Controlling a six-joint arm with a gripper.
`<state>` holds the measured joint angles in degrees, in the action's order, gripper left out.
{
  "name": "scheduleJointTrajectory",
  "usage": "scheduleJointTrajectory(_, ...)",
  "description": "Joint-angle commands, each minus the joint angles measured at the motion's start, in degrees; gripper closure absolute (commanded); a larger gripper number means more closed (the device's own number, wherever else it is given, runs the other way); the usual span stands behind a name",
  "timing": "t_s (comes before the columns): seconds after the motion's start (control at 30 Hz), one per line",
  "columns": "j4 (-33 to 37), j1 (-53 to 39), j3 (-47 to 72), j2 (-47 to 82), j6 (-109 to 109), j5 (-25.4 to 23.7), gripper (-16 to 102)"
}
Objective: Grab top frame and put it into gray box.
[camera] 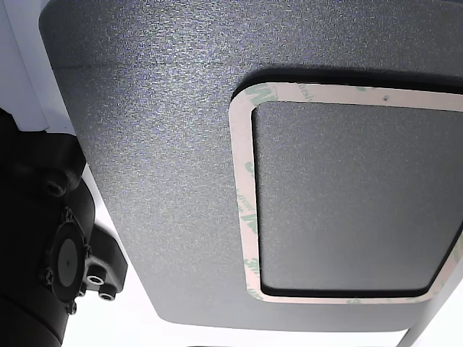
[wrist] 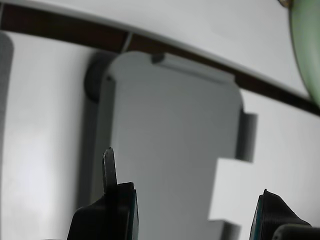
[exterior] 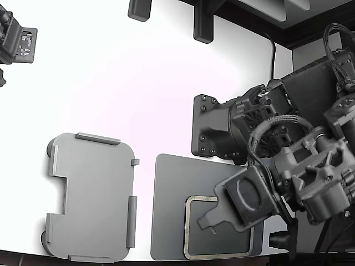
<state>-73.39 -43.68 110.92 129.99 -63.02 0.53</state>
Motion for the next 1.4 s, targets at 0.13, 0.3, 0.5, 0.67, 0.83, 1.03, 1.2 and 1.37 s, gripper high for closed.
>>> scheduleJointTrajectory(0.13,-9.8,-11.8,-4.2,-3.3,-10.5,-2.0,-10)
scheduleJointTrajectory(0.3,-12.8,-19.1,-6.2,-7.5,-15.2,-1.5,-8)
scheduleJointTrajectory(0.5,-14.2,-28.7,-7.9,-12.8,-19.1,-4.5,-2)
scheduleJointTrajectory(0.67,-12.1,-34.0,-7.6,-17.0,-17.9,-3.3,-9)
scheduleJointTrajectory(0.83,-12.6,-37.2,-11.6,-23.7,-16.2,-2.4,-13)
scheduleJointTrajectory(1.03,-11.4,-40.3,-13.8,-30.0,-16.0,-2.3,-14)
scheduleJointTrajectory(1.2,-10.3,-43.3,-15.2,-34.0,-15.7,-3.4,-13)
scheduleJointTrajectory(1.37,-9.1,-45.3,-15.6,-37.2,-15.6,-1.8,-14)
